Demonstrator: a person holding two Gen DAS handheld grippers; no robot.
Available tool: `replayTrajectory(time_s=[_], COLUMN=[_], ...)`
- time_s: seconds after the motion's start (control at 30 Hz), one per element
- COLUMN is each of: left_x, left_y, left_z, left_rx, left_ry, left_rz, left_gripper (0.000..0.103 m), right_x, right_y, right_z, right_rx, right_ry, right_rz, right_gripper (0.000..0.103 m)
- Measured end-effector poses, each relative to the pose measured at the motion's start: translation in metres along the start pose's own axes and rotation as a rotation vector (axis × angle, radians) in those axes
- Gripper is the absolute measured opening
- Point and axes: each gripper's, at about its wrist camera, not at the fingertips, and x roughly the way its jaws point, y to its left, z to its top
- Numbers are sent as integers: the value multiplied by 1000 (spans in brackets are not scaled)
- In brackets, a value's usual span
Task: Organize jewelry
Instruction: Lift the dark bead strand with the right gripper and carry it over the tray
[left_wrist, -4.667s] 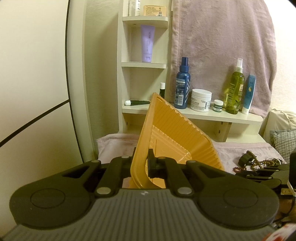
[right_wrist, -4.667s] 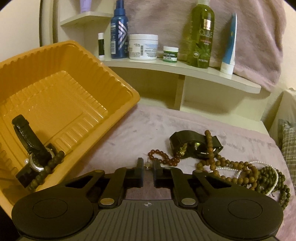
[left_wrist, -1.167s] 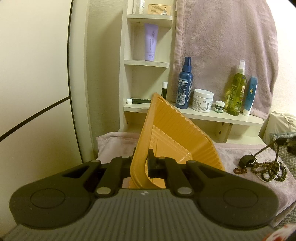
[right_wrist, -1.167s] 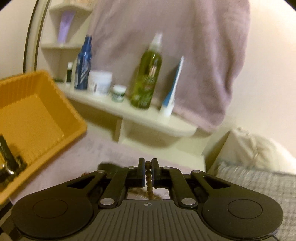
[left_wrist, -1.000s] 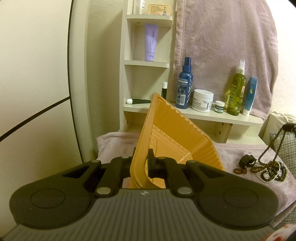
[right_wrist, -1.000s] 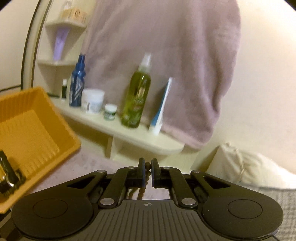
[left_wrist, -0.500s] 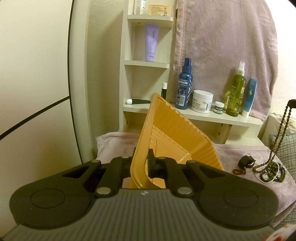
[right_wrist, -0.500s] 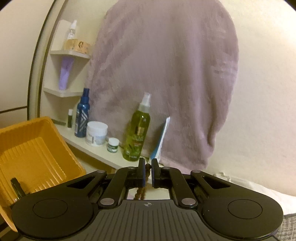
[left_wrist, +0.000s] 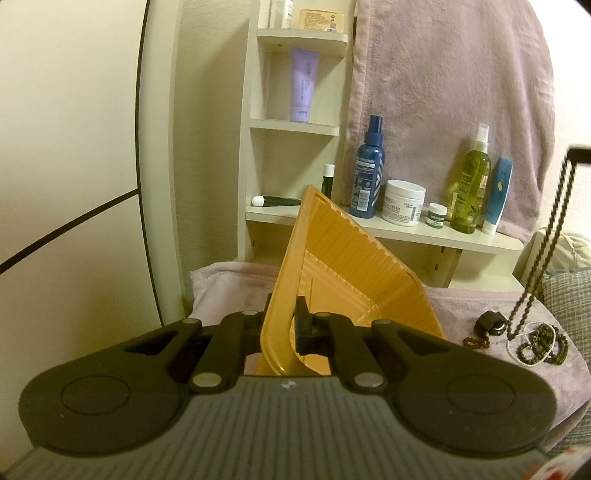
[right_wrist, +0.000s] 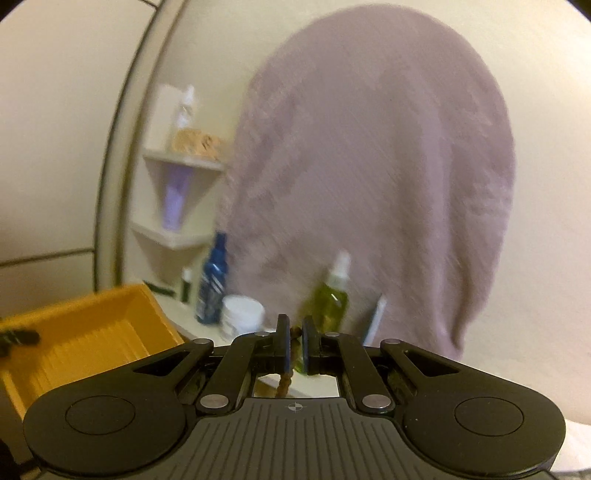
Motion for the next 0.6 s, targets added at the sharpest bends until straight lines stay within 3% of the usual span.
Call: replayTrajectory(time_s=[0.3,0.6], left_x=[0,1], left_y=[2,2], left_z=[0,-1], left_rx=[-4,-8], left_ry=[0,-1], left_rz=[-5,-10], left_gripper=[6,7], right_x=[7,53], right_y=[32,77], right_z=[47,36], right_rx=[48,14], right_ry=[-78,16], right_rz=[182,319], right_gripper=[6,6])
